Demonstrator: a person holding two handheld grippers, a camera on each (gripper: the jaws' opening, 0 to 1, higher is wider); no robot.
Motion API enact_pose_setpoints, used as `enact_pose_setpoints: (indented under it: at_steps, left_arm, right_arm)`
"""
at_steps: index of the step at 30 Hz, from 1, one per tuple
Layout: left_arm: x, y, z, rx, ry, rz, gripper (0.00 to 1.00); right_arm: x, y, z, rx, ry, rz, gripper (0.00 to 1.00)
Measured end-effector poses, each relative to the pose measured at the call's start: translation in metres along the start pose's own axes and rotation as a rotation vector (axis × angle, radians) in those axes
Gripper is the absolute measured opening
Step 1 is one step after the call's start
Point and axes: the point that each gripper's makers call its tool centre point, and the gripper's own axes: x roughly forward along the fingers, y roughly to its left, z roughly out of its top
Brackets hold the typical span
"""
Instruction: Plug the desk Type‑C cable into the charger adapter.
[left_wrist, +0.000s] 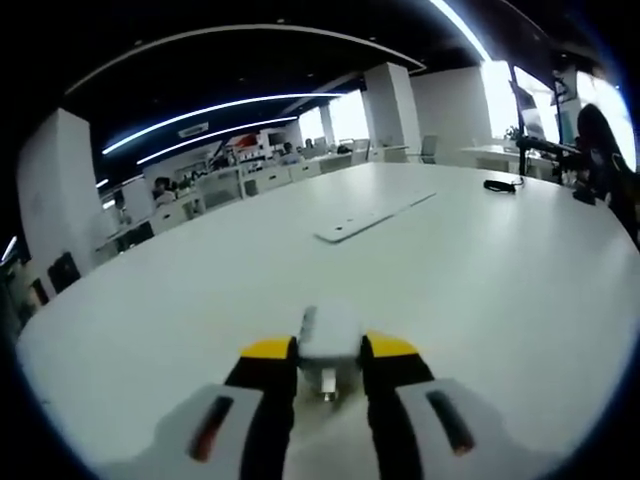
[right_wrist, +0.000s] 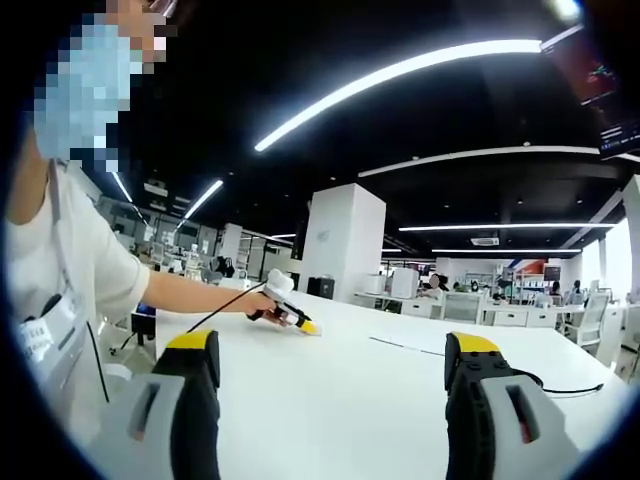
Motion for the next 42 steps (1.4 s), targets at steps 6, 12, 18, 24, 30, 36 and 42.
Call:
enact_pose_setpoints:
  at_steps: [6, 12, 18, 24, 30, 36, 42]
  left_arm:
    - [-0.005, -0.008, 0.0, 0.005, -0.001, -0.017, 0.25]
    - [-0.009, -0.013, 0.0, 0.009, 0.001, -0.031, 0.25]
    - [-0.014, -0.023, -0.001, 0.01, -0.003, -0.048, 0.25]
    - [-0.017, -0.028, -0.001, 0.008, -0.008, -0.059, 0.25]
    - [-0.019, -0.035, -0.001, 0.01, -0.005, -0.069, 0.25]
    - [-0.022, -0.041, -0.001, 0.006, -0.008, -0.074, 0.25]
    - [-0.024, -0.046, -0.001, -0.005, -0.012, -0.088, 0.25]
  right_arm:
    - [-0.002, -0.002, 0.0, 0.004, -0.002, -0.004, 0.95]
    - [-0.003, 0.0, 0.003, -0.001, -0.006, 0.0, 0.95]
    - [-0.005, -0.001, 0.005, -0.001, -0.01, -0.003, 0.95]
    - [-0.007, -0.001, 0.009, -0.006, -0.017, -0.007, 0.95]
    - [-0.007, -0.001, 0.01, -0.014, -0.018, -0.007, 0.95]
    - [-0.008, -0.004, 0.011, -0.013, -0.02, -0.012, 0.95]
    - [-0.007, -0.007, 0.007, -0.008, -0.013, -0.013, 0.95]
